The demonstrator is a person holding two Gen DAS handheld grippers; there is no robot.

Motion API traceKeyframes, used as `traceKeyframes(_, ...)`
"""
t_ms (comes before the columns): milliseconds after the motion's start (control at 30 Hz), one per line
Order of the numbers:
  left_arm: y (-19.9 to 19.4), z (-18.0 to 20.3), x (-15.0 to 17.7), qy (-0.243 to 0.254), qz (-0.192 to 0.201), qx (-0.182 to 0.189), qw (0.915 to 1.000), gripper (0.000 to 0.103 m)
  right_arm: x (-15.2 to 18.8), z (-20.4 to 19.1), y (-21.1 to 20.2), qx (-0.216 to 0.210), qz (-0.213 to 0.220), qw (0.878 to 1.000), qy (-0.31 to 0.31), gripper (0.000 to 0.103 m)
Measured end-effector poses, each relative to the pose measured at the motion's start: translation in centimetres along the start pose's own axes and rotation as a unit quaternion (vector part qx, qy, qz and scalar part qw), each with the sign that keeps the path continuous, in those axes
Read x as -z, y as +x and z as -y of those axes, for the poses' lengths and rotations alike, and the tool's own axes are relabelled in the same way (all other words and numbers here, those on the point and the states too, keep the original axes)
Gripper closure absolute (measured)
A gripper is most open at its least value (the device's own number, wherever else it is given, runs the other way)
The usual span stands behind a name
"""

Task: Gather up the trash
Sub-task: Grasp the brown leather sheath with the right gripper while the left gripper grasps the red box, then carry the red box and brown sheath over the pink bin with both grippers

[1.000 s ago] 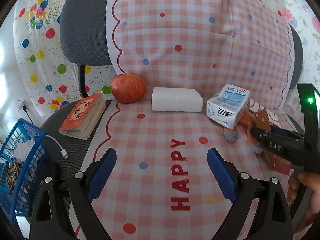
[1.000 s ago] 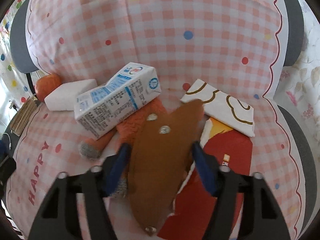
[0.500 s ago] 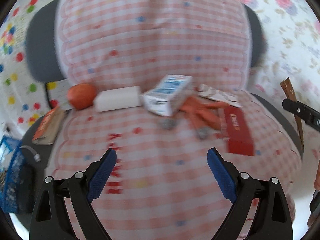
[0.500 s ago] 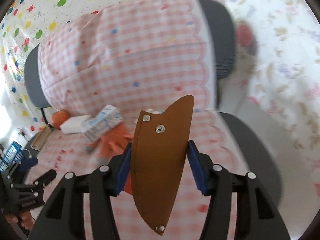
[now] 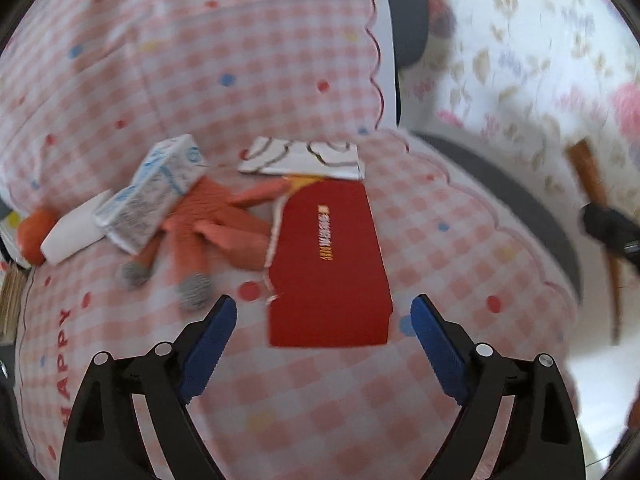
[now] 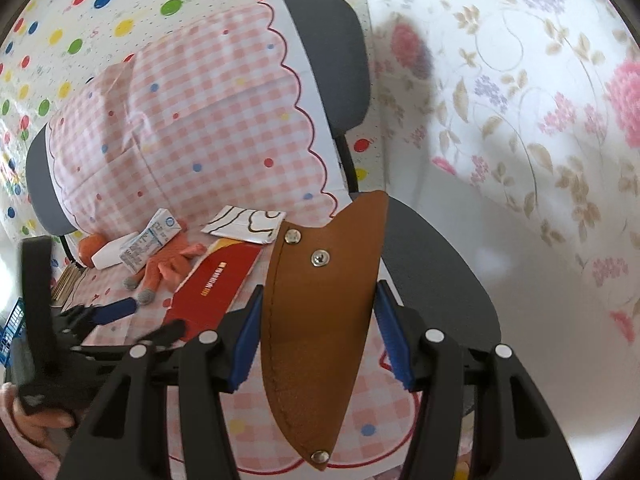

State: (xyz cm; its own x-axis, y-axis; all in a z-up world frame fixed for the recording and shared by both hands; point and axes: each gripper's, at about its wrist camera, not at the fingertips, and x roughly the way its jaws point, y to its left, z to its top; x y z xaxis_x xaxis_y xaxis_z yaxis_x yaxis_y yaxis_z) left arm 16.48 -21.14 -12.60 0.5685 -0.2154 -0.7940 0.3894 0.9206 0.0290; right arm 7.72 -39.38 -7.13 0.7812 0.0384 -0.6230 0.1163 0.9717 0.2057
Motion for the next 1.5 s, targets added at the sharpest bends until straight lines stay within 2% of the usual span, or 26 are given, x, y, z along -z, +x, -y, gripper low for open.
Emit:
traceKeyframes(133, 2.1, 1.0, -0.3, 0.002, -0.023, -0.019, 0.9996, 0.015, 0.3, 0.8, 0.0, -0.005, -0.001, 1.000, 0.007, 0.049)
traceKeyframes(267, 3.1, 1.4, -0.7, 0.003, -0.018, -0.035, 0.9992, 0.014, 0.7, 1.3, 0.1, -0.010, -0.006, 1.000, 0.009, 0.049)
traceKeyframes(400, 3.7, 1.3, -1.2, 0.004, -0.016, -0.032, 0.9993, 0.017, 0.9, 1.5, 0.3, -0.014, -0.009, 1.000, 0.014, 0.049)
traceKeyframes(433, 3.7, 1.4, -1.3, 0.008, -0.017, -0.030, 0.9994, 0.024, 1.0, 1.5, 0.3, -0.015, -0.010, 1.000, 0.015, 0.049)
traceKeyframes(567, 3.4, 1.4, -1.2, 0.020, -0.015, -0.024, 0.9994, 0.024, 1.3, 1.3, -0.2, -0.017, -0.008, 1.000, 0.015, 0.049)
traceKeyframes(667, 1.8, 1.1, -0.3, 0.015, -0.007, -0.015, 0.9998, 0.025, 1.5, 1.2, -0.6, -0.017, -0.007, 1.000, 0.013, 0.049)
traceKeyframes(767, -1.4, 0.7, 1.1, 0.016, 0.021, 0.004, 0.9996, 0.025, 1.8, 1.0, -1.0, -0.019, -0.007, 1.000, 0.012, 0.049)
traceKeyframes(967, -7.3, -1.4, 2.5, -0.038, 0.076, 0.045, 0.9954, 0.025, 2.0, -0.4, -1.6, -0.033, -0.004, 0.999, 0.003, 0.049)
traceKeyframes(1200, -11.9, -2.0, 4.1, -0.043, 0.118, 0.039, 0.9913, 0.025, 2.8, -2.6, -3.2, -0.051, 0.008, 0.998, -0.019, 0.049)
traceKeyframes(1300, -12.8, -2.1, 4.9, -0.037, 0.120, 0.024, 0.9918, 0.024, 3.5, -3.4, -4.1, -0.047, 0.009, 0.998, -0.031, 0.049)
traceKeyframes(1500, -14.2, -3.1, 6.8, -0.045, 0.123, 0.038, 0.9907, 0.024, 4.9, -3.9, -6.3, -0.039, 0.021, 0.998, -0.038, 0.049)
